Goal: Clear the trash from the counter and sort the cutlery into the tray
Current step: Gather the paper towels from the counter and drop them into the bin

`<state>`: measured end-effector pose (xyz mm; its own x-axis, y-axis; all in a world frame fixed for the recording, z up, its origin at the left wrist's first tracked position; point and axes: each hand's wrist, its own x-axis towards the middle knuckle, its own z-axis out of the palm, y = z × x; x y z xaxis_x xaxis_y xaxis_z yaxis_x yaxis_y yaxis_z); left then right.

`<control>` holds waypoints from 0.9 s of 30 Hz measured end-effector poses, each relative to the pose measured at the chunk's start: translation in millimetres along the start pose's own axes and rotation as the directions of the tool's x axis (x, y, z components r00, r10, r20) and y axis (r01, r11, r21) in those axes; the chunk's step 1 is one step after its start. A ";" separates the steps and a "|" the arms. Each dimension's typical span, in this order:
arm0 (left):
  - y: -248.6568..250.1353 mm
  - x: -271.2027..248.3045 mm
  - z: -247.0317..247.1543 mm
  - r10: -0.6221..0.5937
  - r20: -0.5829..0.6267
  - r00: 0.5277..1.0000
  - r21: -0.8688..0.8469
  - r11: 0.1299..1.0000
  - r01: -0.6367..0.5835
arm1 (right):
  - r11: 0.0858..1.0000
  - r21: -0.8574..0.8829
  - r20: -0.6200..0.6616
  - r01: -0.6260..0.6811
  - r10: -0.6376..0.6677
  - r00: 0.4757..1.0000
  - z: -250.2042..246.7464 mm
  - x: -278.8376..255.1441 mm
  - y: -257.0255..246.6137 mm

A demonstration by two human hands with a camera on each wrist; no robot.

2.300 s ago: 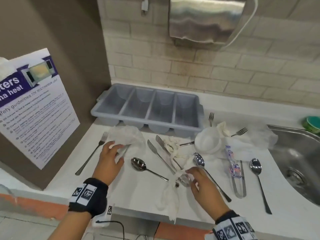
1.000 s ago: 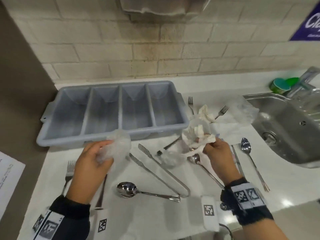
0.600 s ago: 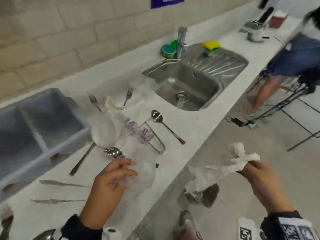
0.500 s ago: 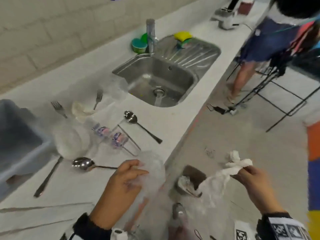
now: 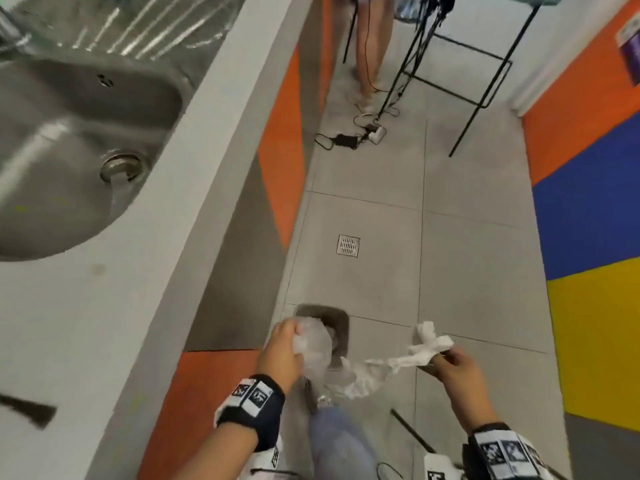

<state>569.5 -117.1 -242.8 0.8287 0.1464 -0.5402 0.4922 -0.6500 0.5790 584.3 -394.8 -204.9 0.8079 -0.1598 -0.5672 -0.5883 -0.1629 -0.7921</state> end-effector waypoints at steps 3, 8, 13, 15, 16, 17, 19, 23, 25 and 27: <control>-29.9 82.6 61.1 -0.016 0.017 1.000 0.081 0.997 0.014 | 1.000 0.008 -0.079 -0.001 0.001 0.997 -7.0 36.7 42.0; -87.2 210.4 174.8 -0.086 0.215 0.973 0.490 0.871 -0.031 | 0.996 0.085 -0.177 -0.016 0.031 0.984 -15.3 95.4 144.2; -126.4 270.5 251.4 -0.234 0.445 0.864 0.723 0.663 -0.193 | 0.987 0.130 -0.177 -0.094 0.116 0.977 -17.6 124.2 218.3; -127.9 269.2 261.4 -0.190 0.481 0.856 0.683 0.693 -0.230 | 0.985 0.106 -0.168 -0.133 0.150 0.974 -13.6 128.8 233.2; -127.6 266.0 261.2 -0.142 0.474 0.869 0.630 0.744 -0.222 | 0.984 0.093 -0.163 -0.152 0.166 0.973 -9.9 131.6 236.8; -126.7 260.2 257.7 -0.083 0.434 0.897 0.550 0.813 -0.191 | 0.982 0.081 -0.154 -0.172 0.183 0.971 -4.6 135.0 238.3; -129.4 242.3 246.1 0.007 0.272 0.962 0.335 0.937 -0.101 | 0.980 0.049 -0.128 -0.194 0.199 0.972 11.9 143.0 235.3; -168.9 178.3 216.6 -0.131 0.176 0.976 0.070 0.990 0.120 | 0.991 -0.118 -0.106 -0.061 0.049 0.993 71.8 165.8 210.4; -198.8 132.8 204.2 -0.244 0.236 0.941 0.051 0.970 0.239 | 0.976 -0.188 -0.032 0.107 -0.115 0.993 110.0 177.9 198.7; -231.2 82.9 192.2 -0.342 0.286 0.895 0.057 0.939 0.340 | 0.928 -0.281 0.087 0.246 -0.231 0.969 149.4 195.4 199.4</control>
<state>473.2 -98.0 -538.8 0.4975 0.1403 -0.8561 0.7290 -0.6025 0.3249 630.0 -313.0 -507.4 0.9217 -0.0327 -0.3865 -0.3565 -0.4639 -0.8110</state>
